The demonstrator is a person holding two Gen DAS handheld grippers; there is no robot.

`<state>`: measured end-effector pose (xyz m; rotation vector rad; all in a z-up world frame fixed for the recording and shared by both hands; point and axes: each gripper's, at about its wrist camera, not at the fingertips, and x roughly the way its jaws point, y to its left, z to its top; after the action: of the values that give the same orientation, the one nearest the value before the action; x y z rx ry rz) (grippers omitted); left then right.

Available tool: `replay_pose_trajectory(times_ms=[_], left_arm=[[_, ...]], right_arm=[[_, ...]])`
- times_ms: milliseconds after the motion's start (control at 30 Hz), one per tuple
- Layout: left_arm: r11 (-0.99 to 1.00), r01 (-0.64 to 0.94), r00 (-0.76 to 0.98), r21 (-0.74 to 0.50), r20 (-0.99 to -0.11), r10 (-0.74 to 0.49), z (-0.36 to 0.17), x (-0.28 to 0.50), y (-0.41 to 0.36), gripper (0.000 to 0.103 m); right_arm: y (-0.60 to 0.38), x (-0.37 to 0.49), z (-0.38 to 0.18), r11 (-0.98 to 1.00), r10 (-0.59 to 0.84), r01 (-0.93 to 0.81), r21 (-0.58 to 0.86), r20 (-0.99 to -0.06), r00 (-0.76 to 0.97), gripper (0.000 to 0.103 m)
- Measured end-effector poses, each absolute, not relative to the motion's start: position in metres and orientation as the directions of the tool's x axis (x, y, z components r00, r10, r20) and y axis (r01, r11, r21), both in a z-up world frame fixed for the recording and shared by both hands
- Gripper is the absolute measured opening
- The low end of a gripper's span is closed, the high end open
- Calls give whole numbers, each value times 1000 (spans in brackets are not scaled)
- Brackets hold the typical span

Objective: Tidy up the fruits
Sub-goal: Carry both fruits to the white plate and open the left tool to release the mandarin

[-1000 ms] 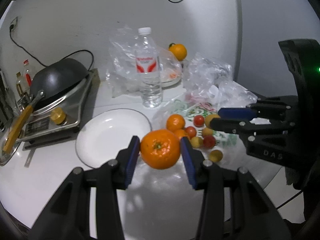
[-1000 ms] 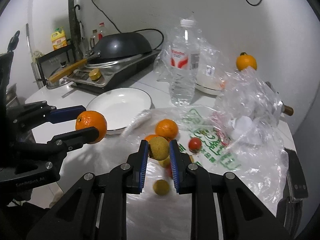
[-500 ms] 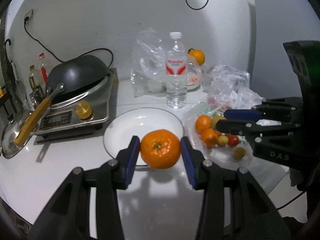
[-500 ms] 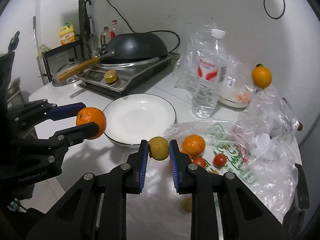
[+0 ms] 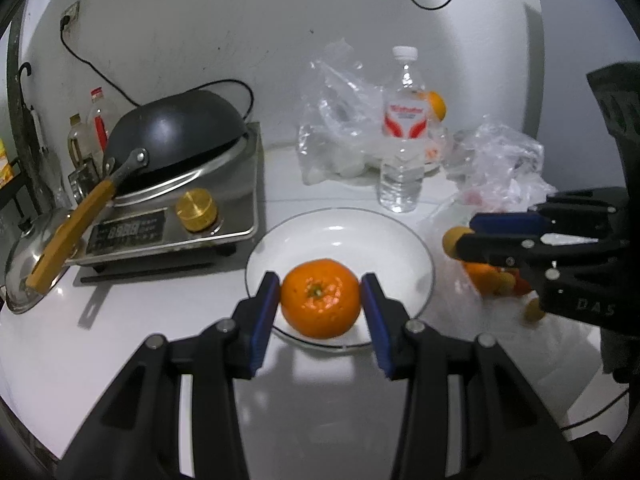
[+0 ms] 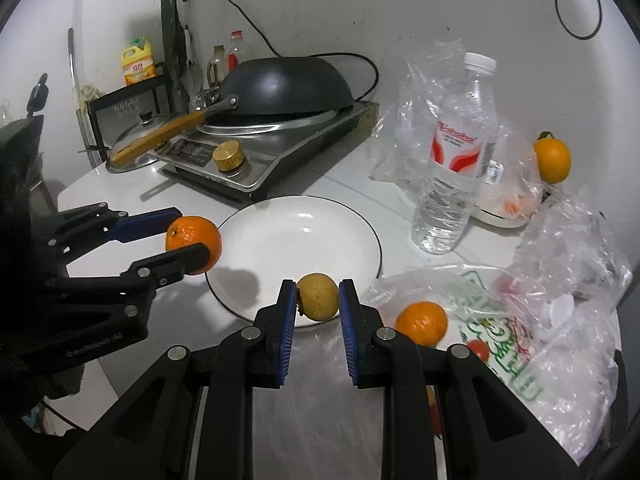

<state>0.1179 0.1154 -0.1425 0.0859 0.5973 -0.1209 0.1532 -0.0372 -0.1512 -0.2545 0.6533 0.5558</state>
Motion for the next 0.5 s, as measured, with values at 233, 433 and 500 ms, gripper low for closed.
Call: replay_pose_trajectory(times_ms=[233,433,500], left_arm=[[989,138,803,47,-589,-84,-156,144,125,43],[991,128,794,46,-604,-74,-167,161,129,43],[992,122,785,36,-615,-74,-170,167,131,43]], right_arm=[[-22,174,-158,821,406,-568,-50,-650,643,23],[-13,190,-165,824,394,-564,-48,-666,633,23],[-11,195,-168,826,389,-562,-49,-672,630,23]])
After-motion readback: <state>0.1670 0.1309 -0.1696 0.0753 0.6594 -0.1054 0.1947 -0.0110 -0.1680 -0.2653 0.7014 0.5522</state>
